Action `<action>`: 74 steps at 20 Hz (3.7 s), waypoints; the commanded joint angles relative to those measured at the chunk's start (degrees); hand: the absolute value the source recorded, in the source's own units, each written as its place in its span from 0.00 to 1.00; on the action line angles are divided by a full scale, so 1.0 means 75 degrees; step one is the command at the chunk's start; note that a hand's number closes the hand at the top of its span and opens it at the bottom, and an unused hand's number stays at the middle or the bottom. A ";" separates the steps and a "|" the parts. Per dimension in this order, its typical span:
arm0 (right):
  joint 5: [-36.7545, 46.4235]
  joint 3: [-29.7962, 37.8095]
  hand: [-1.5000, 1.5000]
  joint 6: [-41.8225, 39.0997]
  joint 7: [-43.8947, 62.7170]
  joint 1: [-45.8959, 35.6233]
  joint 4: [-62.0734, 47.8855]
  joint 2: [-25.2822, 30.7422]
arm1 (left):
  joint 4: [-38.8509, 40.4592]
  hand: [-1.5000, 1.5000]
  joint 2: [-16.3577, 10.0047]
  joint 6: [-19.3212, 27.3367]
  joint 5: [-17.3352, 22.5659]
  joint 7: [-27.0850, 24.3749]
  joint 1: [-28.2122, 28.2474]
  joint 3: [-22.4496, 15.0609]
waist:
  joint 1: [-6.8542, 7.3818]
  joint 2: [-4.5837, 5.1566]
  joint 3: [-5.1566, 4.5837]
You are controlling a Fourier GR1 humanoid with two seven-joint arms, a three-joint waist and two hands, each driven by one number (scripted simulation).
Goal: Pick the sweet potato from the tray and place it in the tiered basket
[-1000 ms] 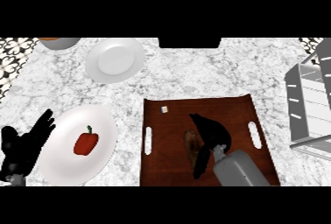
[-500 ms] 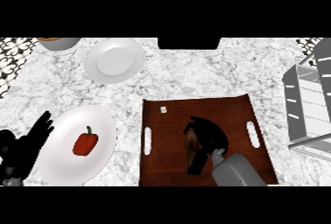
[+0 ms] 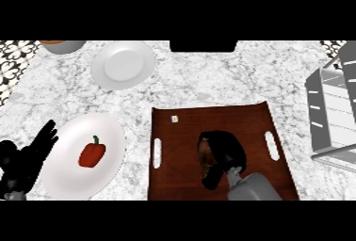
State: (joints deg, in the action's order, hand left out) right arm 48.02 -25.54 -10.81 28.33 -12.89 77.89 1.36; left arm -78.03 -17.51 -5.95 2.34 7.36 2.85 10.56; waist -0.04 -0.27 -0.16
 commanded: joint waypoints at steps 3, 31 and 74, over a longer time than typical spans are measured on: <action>0.0977 -0.1041 1.00 0.1345 0.2143 0.0622 0.1211 -0.0176 | 0.0000 0.50 0.0059 0.0015 -0.0036 0.0062 -0.0100 0.0003 | -0.0042 0.0002 0.0017; 0.3492 0.1865 1.00 -0.0493 0.3437 -0.0527 0.6946 0.0195 | -0.0286 0.50 0.0382 0.0239 -0.0376 0.0423 -0.0215 -0.0153 | 0.0011 0.0049 0.0025; 0.2432 0.5104 1.00 0.1427 -0.4331 -0.4318 -0.3327 0.6428 | 0.0158 0.50 0.0112 -0.0427 -0.0226 0.0048 -0.0220 0.0380 | 0.0108 0.0067 0.0021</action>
State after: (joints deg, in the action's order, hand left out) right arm 65.14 13.20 -0.24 0.80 -43.81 58.25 46.46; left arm -78.20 -15.88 -8.42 0.26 7.63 2.35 12.59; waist 0.88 0.21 -0.01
